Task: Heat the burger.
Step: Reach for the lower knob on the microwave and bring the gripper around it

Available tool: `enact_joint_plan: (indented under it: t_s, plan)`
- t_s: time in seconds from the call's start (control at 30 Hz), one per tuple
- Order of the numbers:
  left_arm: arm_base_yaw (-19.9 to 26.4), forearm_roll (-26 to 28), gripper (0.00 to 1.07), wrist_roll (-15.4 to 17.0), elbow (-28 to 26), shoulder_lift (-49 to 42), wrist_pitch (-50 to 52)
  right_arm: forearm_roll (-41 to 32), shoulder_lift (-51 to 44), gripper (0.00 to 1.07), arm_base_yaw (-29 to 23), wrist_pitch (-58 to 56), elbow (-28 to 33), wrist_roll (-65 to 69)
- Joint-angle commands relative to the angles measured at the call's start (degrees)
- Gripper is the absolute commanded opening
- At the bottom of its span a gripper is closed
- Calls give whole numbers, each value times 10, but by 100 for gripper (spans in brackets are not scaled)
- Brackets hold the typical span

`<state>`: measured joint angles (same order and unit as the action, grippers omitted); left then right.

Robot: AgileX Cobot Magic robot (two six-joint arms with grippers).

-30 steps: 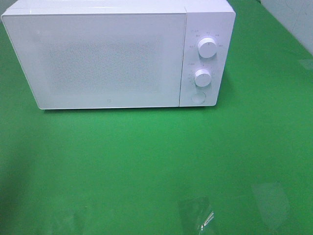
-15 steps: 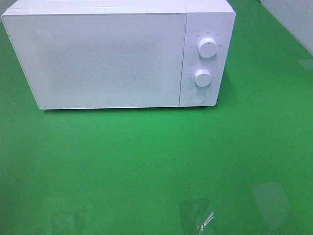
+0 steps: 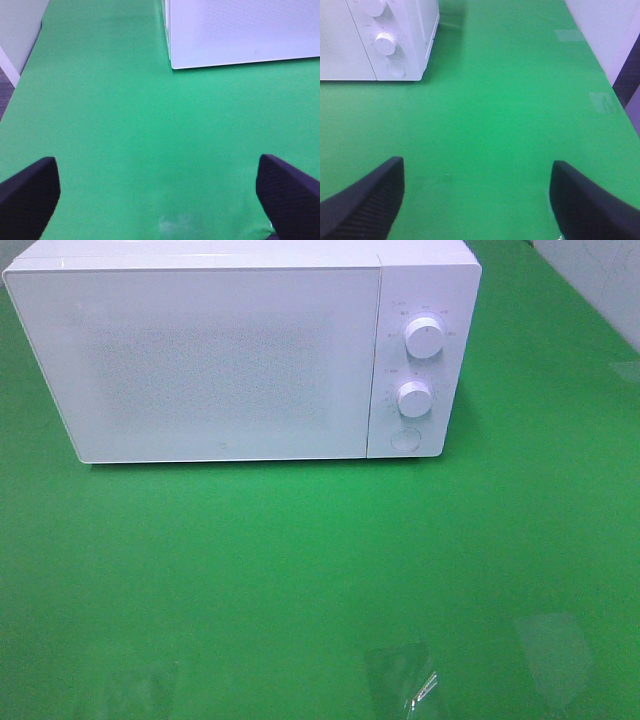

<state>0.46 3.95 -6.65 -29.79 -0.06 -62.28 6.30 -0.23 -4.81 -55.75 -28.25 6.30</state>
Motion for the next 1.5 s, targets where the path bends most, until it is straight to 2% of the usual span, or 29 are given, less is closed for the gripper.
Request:
enact_joint_plan:
  t_s: [0.03, 0.23, 0.37, 1.5]
  plan:
    - [2, 5, 101, 4, 1, -14, 9, 3, -15, 76, 2, 6, 0, -3]
    - [3, 5, 101, 4, 1, -14, 9, 3, -15, 76, 2, 6, 0, -3]
    - [32, 8, 101, 4, 1, -14, 9, 3, -15, 76, 2, 6, 0, -3]
    - [33, 8, 101, 4, 1, -13, 9, 2, -15, 76, 0, 6, 0, -3]
